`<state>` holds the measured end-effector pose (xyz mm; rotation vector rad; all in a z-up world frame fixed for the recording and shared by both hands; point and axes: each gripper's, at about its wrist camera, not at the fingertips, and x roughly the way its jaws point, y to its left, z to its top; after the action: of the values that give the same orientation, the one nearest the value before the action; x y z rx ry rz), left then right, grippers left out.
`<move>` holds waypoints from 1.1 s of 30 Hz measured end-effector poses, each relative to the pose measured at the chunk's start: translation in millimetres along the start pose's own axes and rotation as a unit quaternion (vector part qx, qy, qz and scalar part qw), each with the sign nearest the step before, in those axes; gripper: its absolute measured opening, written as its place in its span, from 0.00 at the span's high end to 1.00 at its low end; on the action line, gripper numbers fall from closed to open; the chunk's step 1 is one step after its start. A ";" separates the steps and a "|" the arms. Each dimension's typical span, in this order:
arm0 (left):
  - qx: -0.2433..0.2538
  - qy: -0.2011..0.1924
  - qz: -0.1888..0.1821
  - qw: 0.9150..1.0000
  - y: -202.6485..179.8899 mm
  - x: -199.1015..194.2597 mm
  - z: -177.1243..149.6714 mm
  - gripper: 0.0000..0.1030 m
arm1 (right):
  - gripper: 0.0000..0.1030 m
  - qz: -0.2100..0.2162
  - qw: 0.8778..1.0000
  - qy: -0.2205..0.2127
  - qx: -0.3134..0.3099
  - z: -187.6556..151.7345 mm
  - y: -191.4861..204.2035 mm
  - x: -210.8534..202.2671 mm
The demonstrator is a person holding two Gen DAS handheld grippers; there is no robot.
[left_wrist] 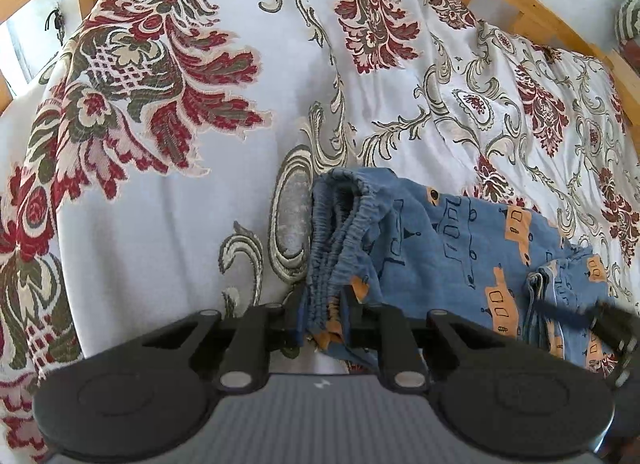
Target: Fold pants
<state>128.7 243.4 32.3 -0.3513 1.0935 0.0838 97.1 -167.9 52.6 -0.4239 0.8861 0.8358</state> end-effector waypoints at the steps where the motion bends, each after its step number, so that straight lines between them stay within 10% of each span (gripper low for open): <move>1: -0.004 0.002 0.001 1.000 0.3 0.9 0.3 0.78 | 0.55 -0.005 1.000 0.001 -0.005 -5.3 2.1 3.7; 10: 0.003 0.011 -0.003 1.000 -8.7 6.6 -3.0 0.54 | 0.55 0.001 1.000 -0.028 -0.005 -10.0 4.4 -11.6; 15: -0.021 0.001 0.023 1.000 -7.6 14.2 -4.8 0.79 | 0.55 0.006 1.000 -0.025 -0.002 -15.3 7.2 -8.2; 33: 0.083 -0.066 0.007 0.994 -70.3 -37.5 -14.8 0.83 | 0.52 0.065 0.987 -0.084 0.117 -15.0 -63.1 -52.4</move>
<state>115.4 176.4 76.0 -0.1861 0.9643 0.0271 120.5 -240.6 86.1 -0.0896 0.8490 0.8625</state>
